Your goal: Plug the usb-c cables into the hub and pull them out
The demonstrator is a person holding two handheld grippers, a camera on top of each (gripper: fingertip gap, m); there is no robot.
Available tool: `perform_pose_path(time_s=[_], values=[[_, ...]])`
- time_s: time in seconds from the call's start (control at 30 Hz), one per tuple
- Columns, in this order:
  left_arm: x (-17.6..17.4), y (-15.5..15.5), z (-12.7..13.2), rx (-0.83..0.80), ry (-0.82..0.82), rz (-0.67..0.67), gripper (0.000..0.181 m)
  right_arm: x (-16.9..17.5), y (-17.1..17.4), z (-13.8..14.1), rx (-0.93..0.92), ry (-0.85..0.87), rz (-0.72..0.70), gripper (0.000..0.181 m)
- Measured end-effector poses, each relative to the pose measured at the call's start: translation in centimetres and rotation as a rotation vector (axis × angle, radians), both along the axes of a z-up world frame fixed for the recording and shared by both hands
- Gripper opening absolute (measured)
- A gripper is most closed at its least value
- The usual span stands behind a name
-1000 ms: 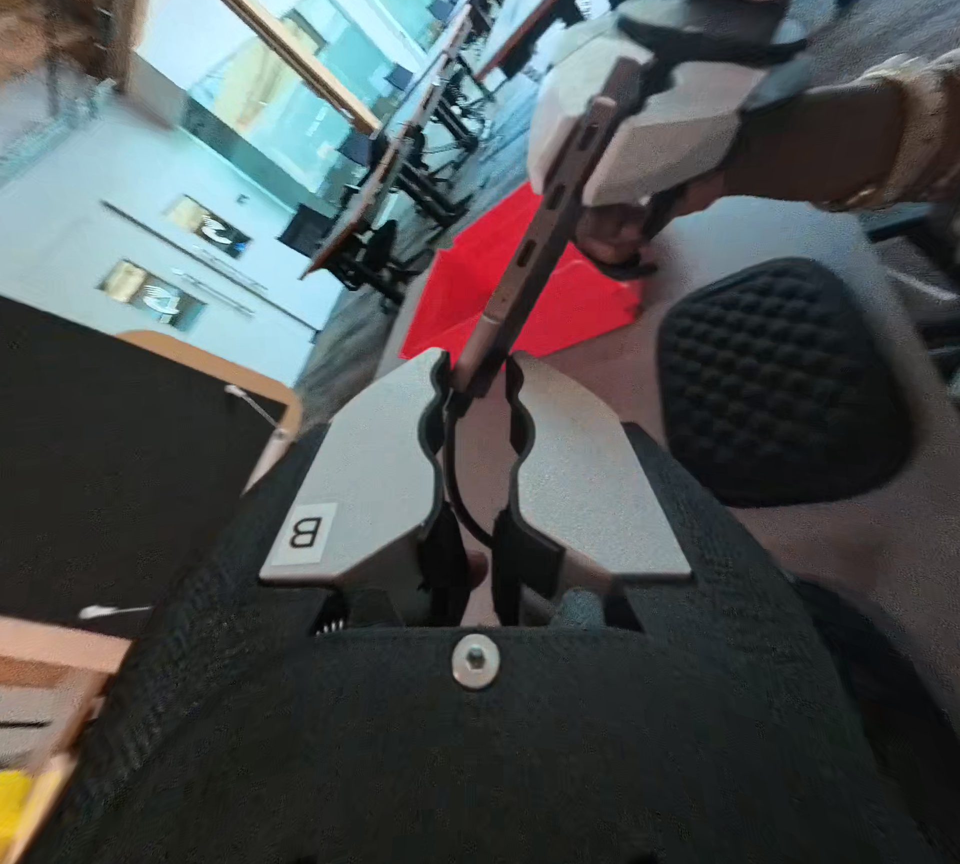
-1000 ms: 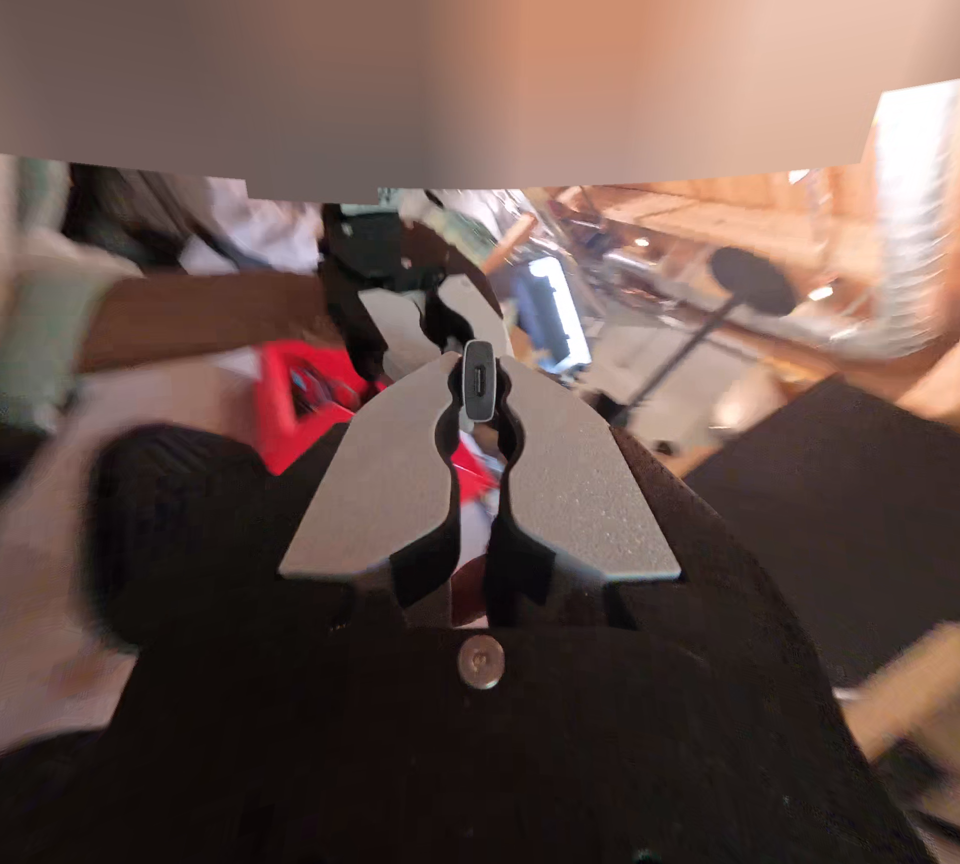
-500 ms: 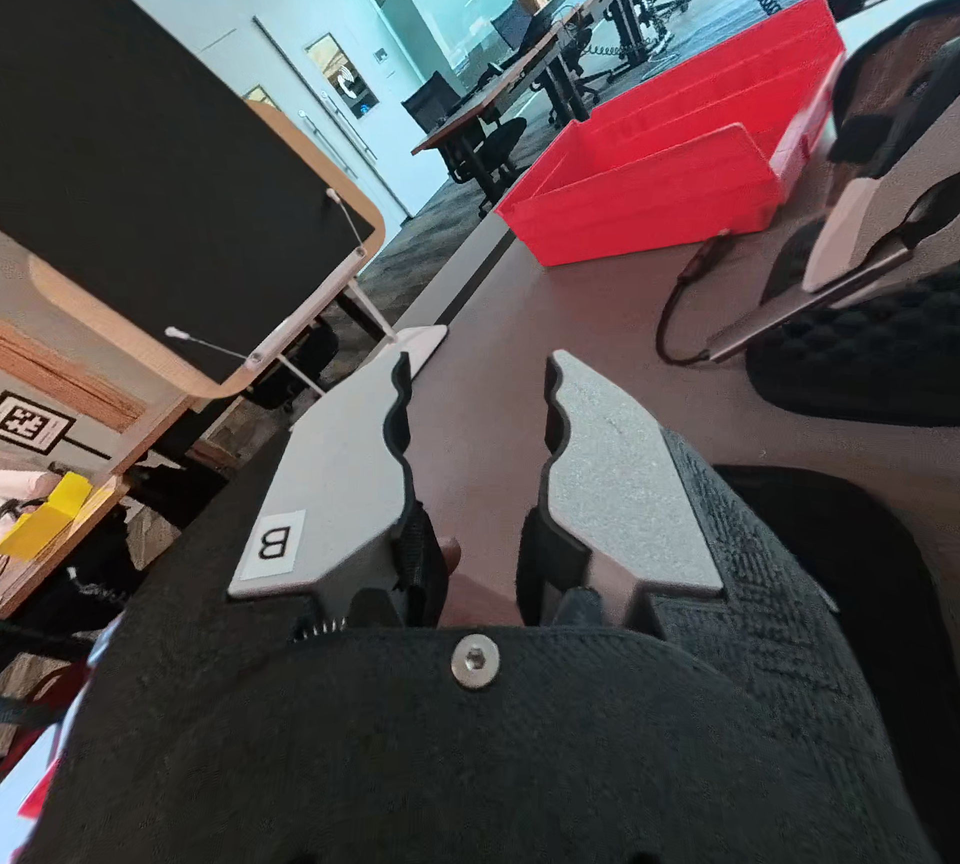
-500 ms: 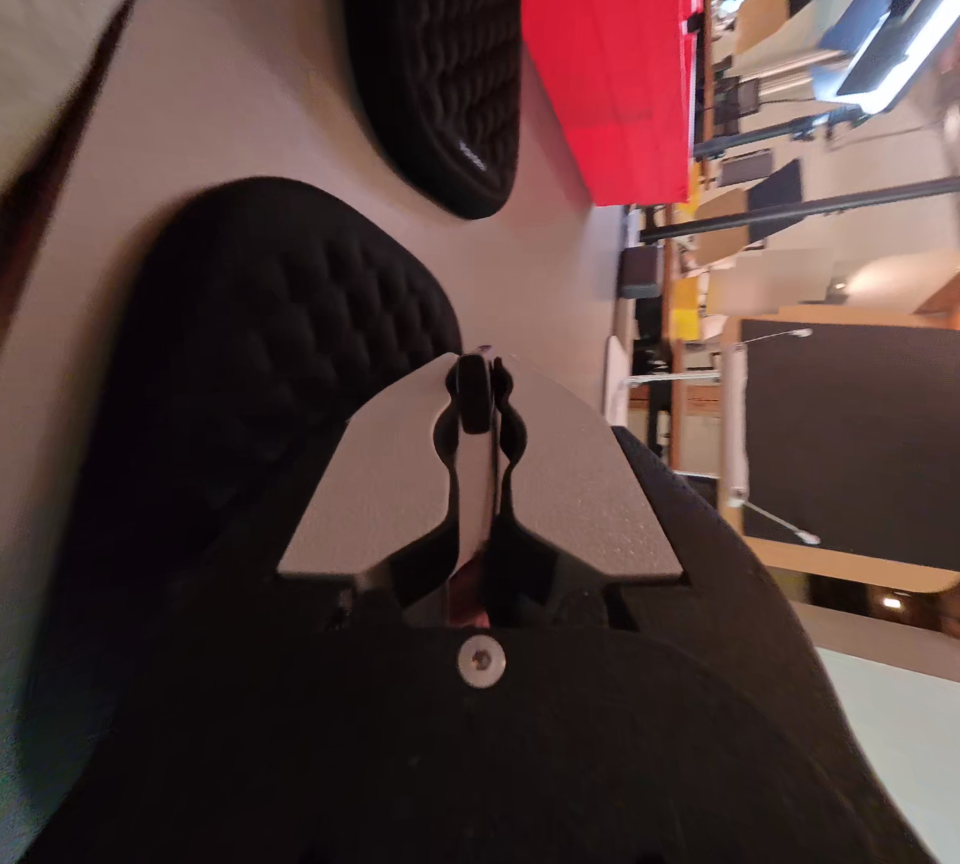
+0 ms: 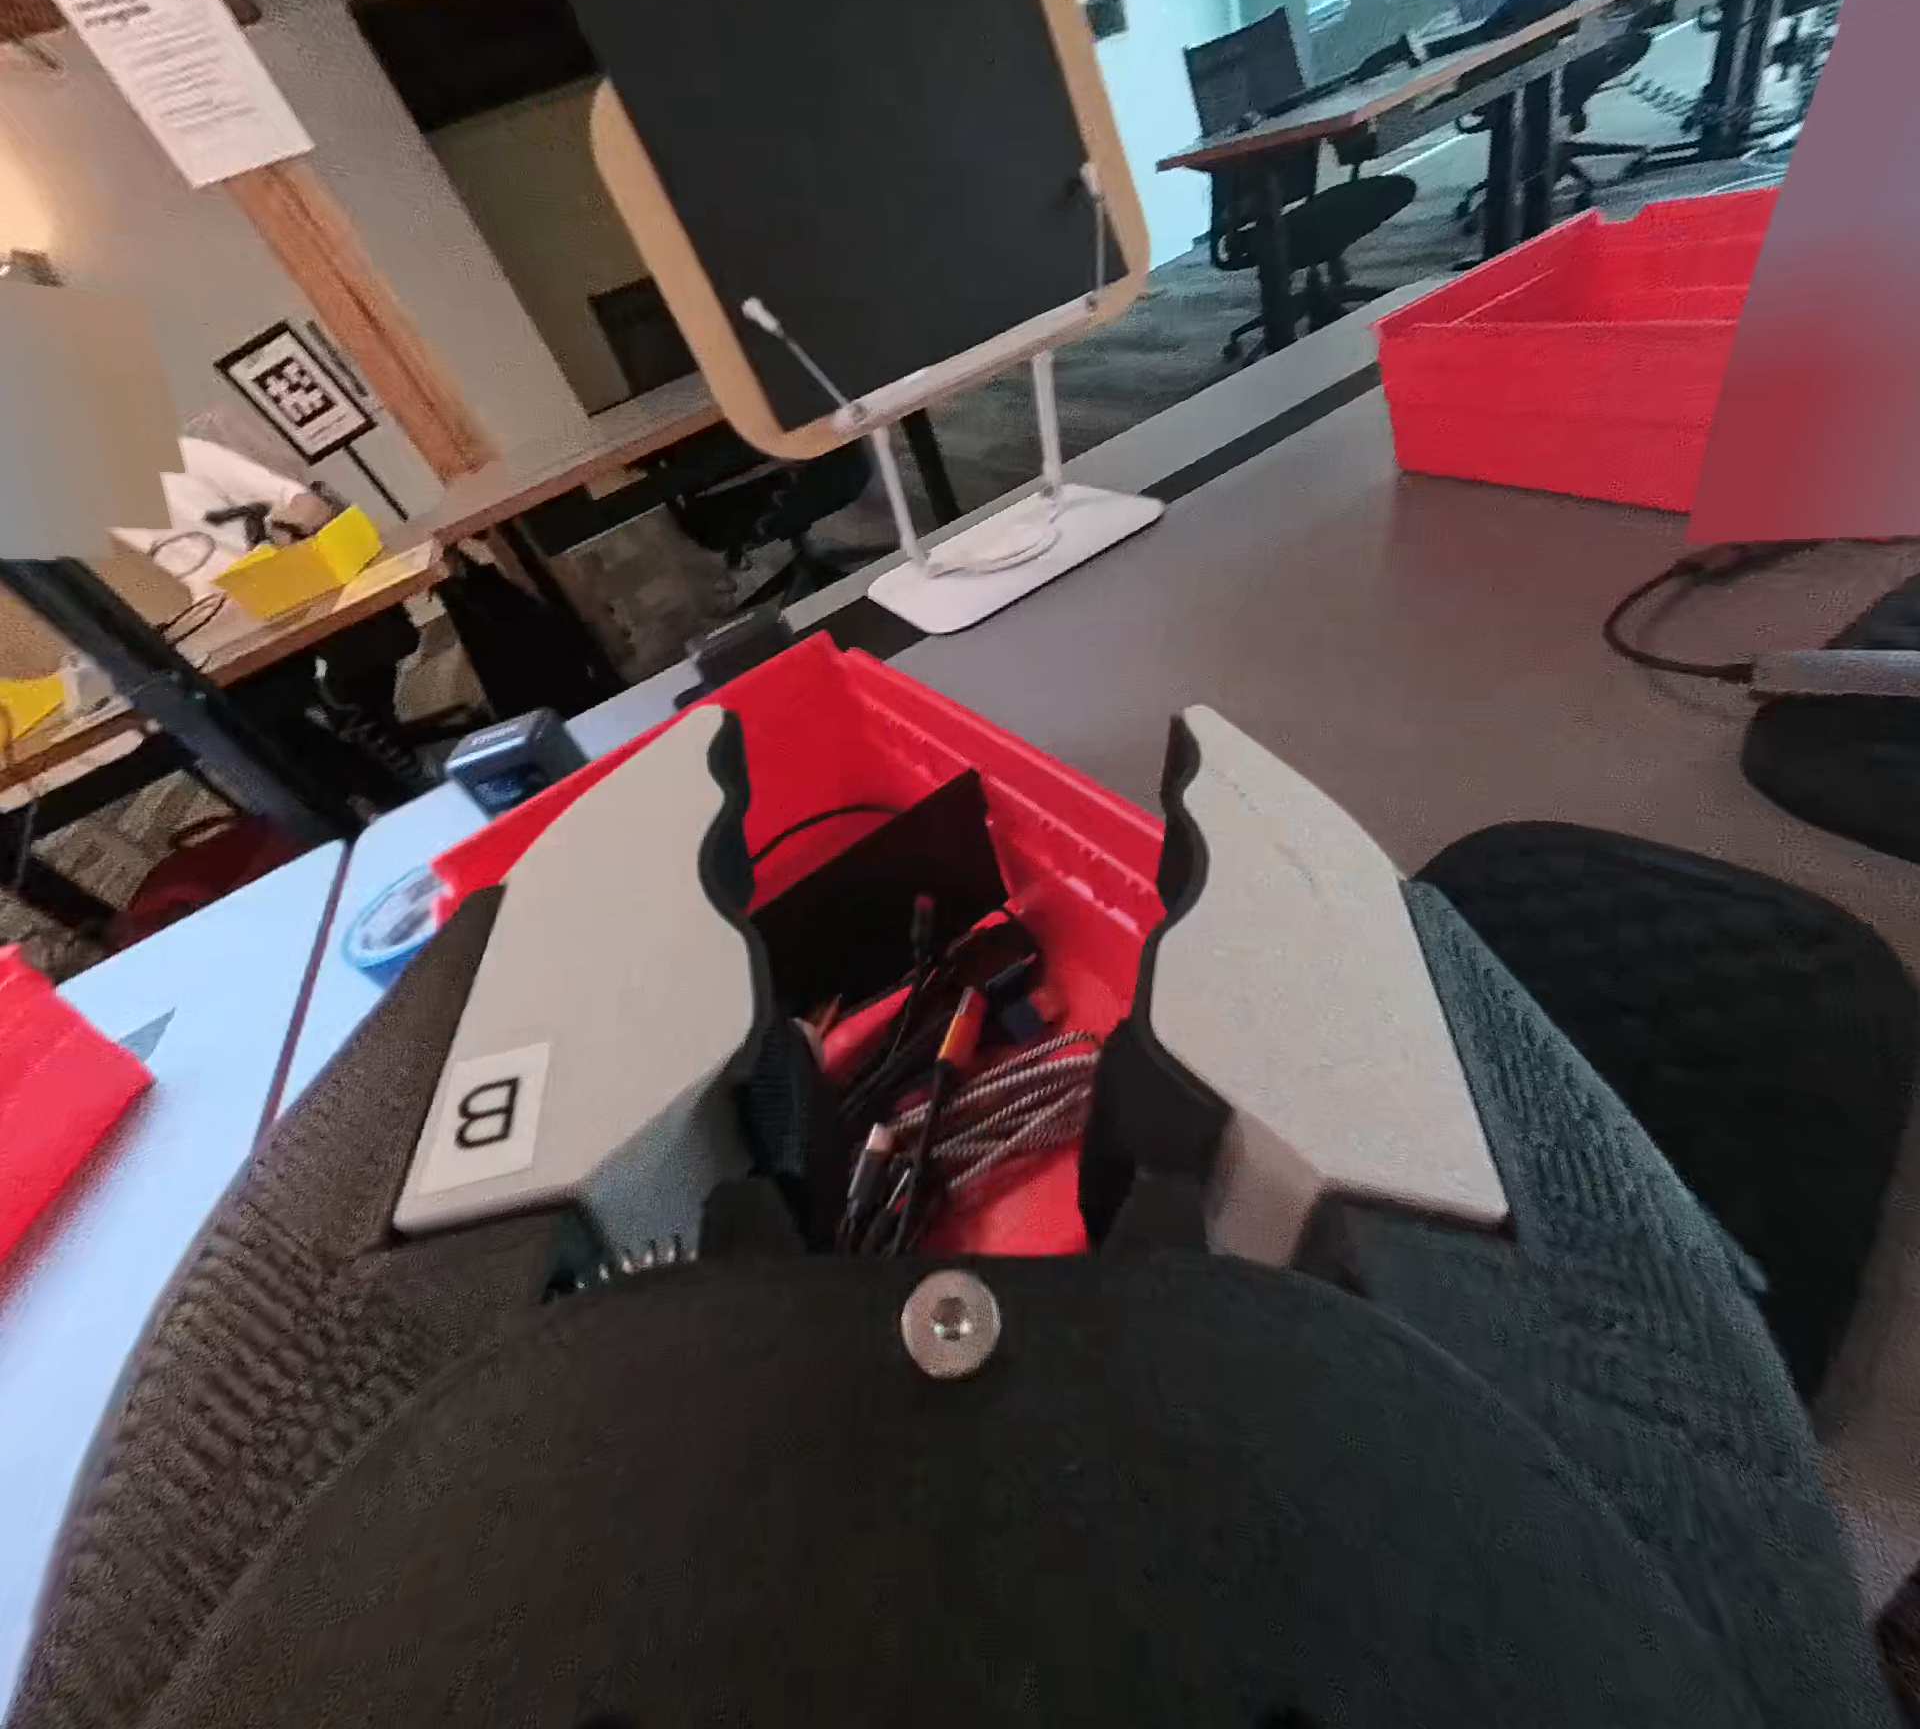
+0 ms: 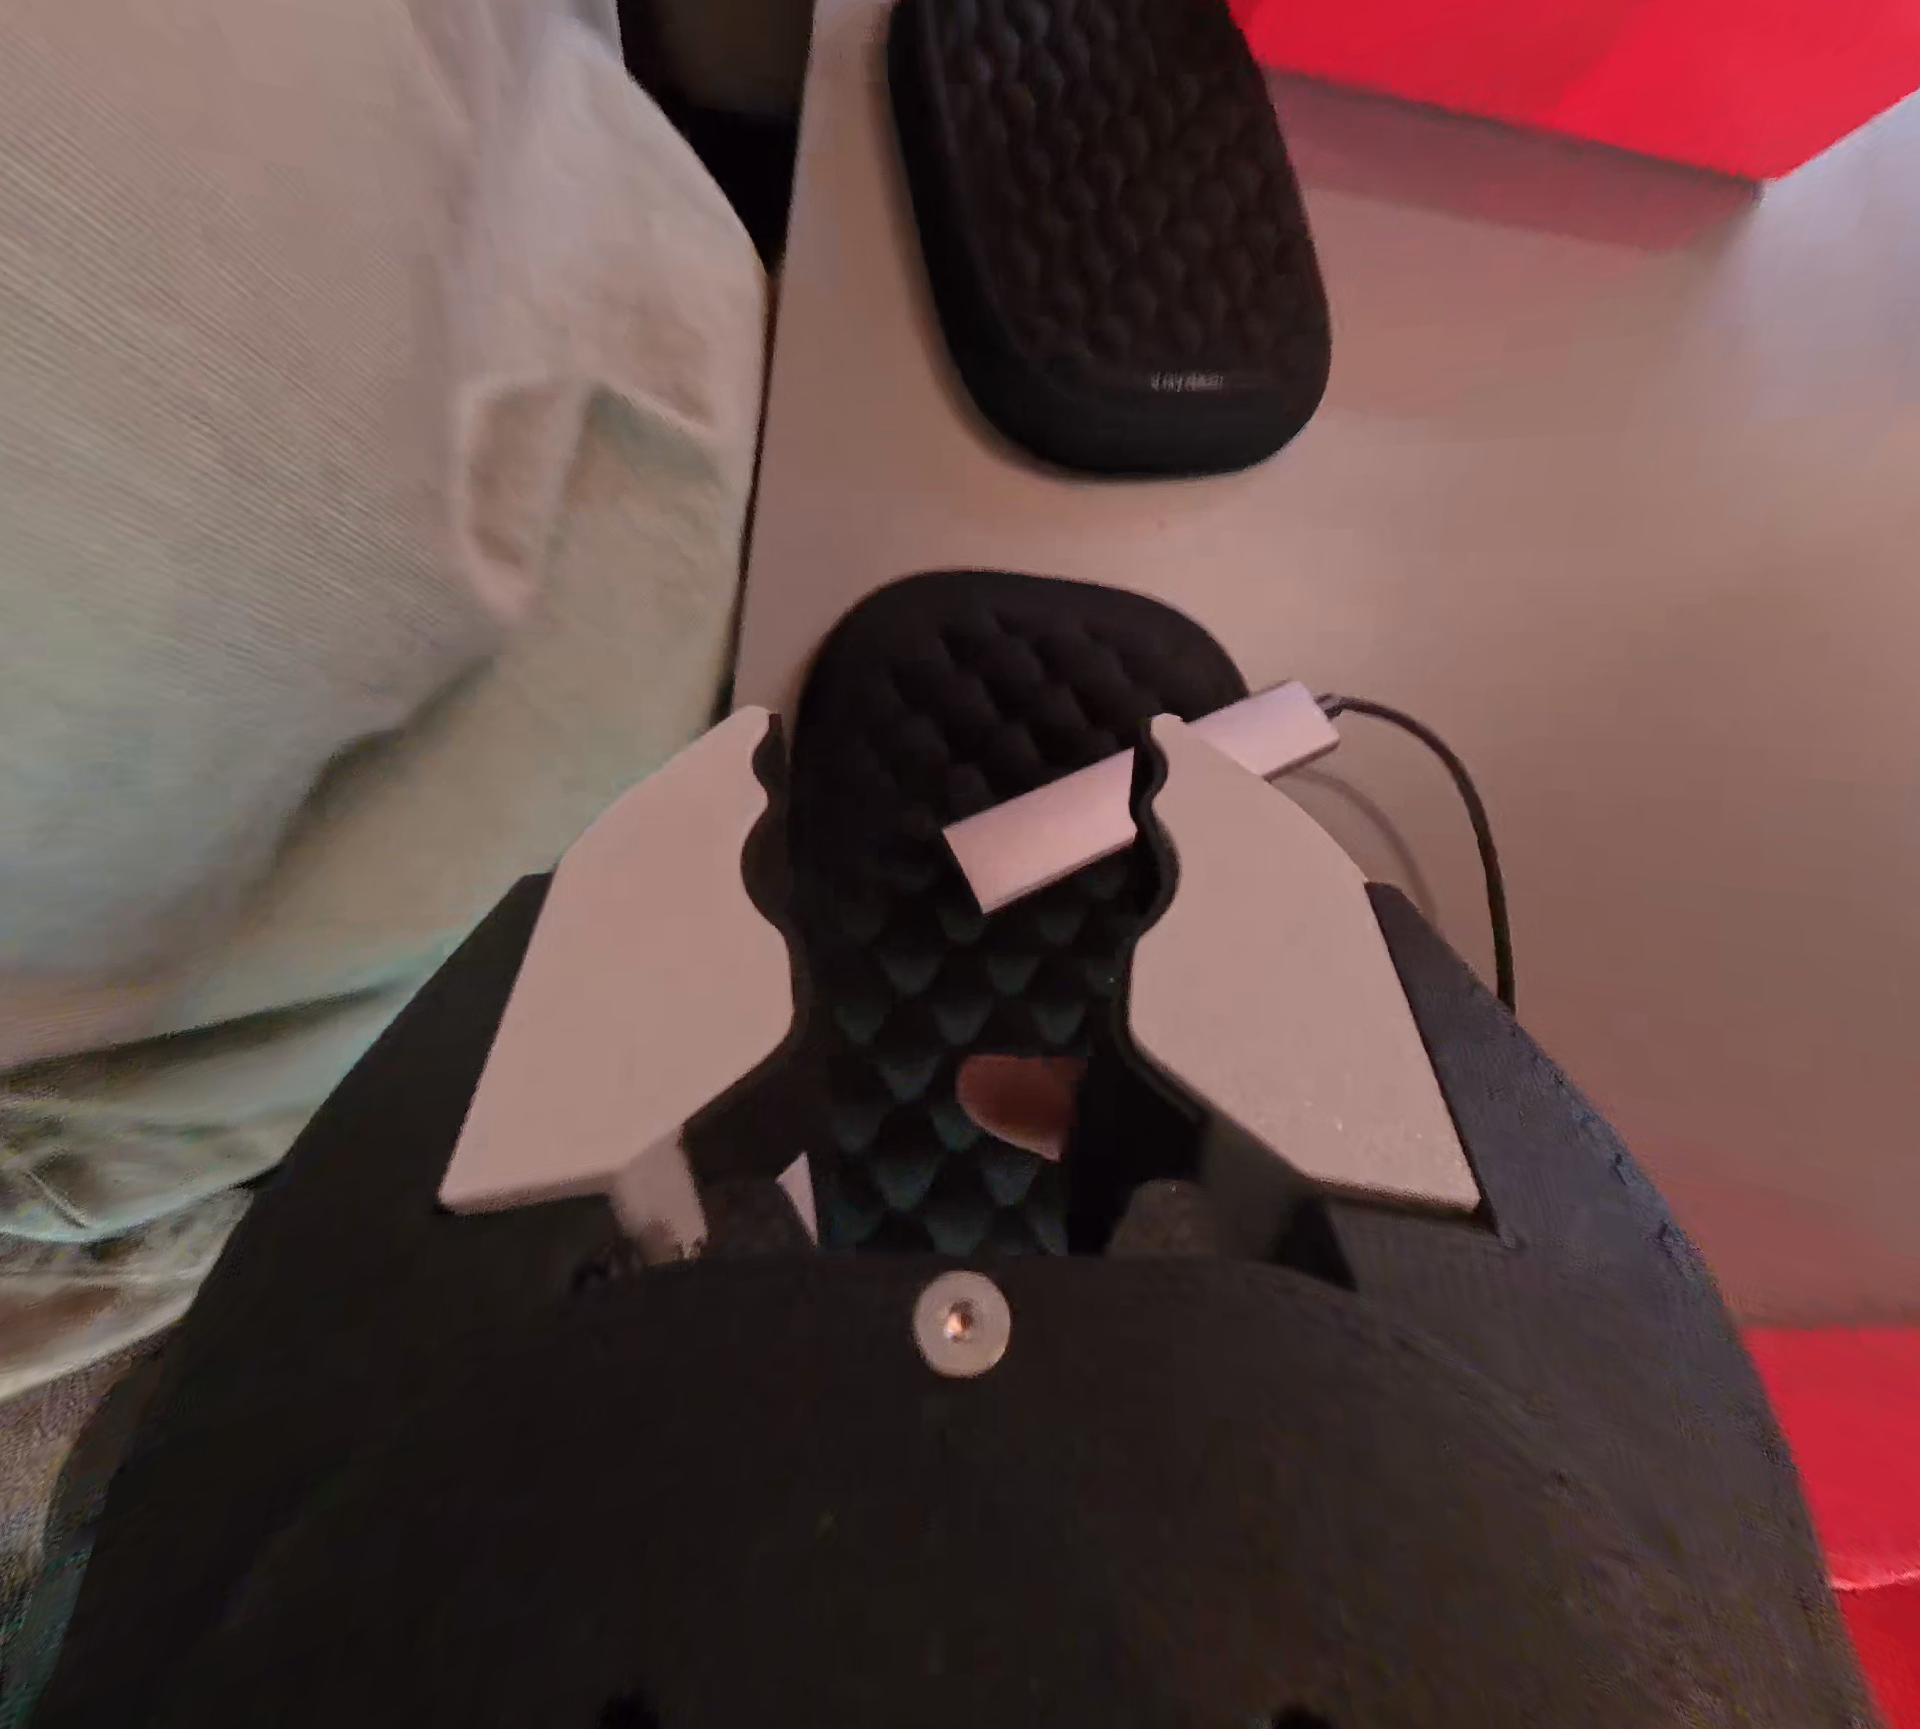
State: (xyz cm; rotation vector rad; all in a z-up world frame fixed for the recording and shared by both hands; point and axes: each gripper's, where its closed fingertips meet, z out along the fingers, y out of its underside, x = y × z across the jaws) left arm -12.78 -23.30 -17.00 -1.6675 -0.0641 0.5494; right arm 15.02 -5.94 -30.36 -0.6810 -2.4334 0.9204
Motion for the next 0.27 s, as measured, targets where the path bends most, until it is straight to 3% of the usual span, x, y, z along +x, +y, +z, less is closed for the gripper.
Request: perform_pose_path(time_s=[0.13,0.27], values=[[-1.9,-2.5,-2.1,-0.124,-0.055,0.104,0.070,-0.7,0.0,5.0,-0.116,0.218,0.011,0.062],[-1.5,-2.7,-7.7,-0.435,-0.172,0.060,0.047,-0.3,-0.1,12.5,-0.276,0.564,0.016,0.057]])
